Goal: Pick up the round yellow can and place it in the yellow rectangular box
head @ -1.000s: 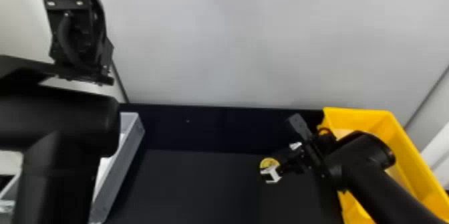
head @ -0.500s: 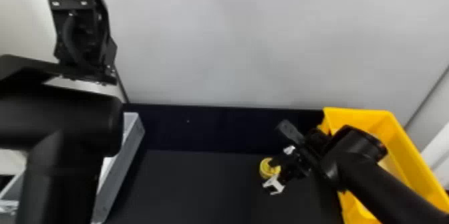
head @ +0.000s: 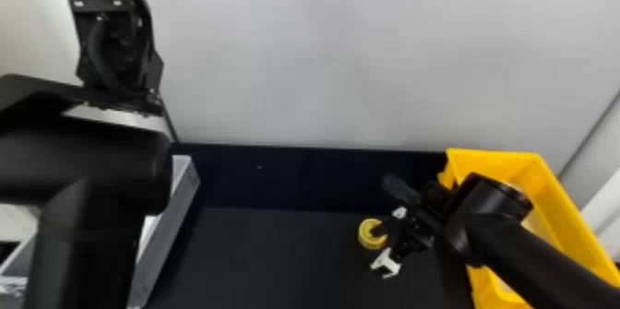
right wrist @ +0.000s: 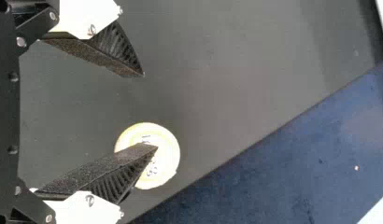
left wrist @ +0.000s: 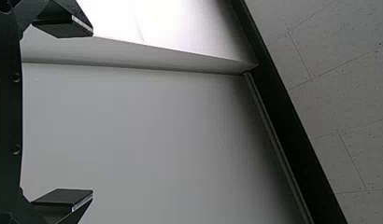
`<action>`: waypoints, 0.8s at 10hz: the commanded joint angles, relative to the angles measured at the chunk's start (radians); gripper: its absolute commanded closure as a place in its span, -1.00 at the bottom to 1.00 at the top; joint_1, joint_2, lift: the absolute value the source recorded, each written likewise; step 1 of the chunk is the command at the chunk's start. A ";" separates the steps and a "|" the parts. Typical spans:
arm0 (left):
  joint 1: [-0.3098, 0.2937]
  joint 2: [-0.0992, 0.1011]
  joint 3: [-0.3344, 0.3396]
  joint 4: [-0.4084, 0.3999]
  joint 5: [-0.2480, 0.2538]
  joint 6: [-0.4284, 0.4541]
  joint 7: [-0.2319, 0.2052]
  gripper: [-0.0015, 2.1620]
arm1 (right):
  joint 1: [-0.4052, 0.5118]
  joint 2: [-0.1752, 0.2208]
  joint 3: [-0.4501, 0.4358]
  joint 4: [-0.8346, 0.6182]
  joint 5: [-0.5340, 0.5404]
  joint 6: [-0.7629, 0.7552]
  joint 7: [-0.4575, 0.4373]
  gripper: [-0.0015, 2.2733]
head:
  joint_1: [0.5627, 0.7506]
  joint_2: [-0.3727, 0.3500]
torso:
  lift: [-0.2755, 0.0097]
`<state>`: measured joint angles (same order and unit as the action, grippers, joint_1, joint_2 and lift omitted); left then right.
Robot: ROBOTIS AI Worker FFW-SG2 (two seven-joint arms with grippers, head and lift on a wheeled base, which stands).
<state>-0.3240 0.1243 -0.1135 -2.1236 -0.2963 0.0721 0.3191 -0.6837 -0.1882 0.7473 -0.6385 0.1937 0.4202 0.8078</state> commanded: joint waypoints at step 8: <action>0.010 0.006 0.012 -0.015 0.000 0.009 0.000 -0.93 | -0.023 -0.062 -0.075 -0.128 0.060 0.009 0.009 -0.77 | 0.07 0.18 | 0.86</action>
<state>-0.3178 0.1293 -0.1049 -2.1352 -0.2960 0.0798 0.3191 -0.7027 -0.2436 0.7166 -0.7305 0.2367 0.4318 0.8198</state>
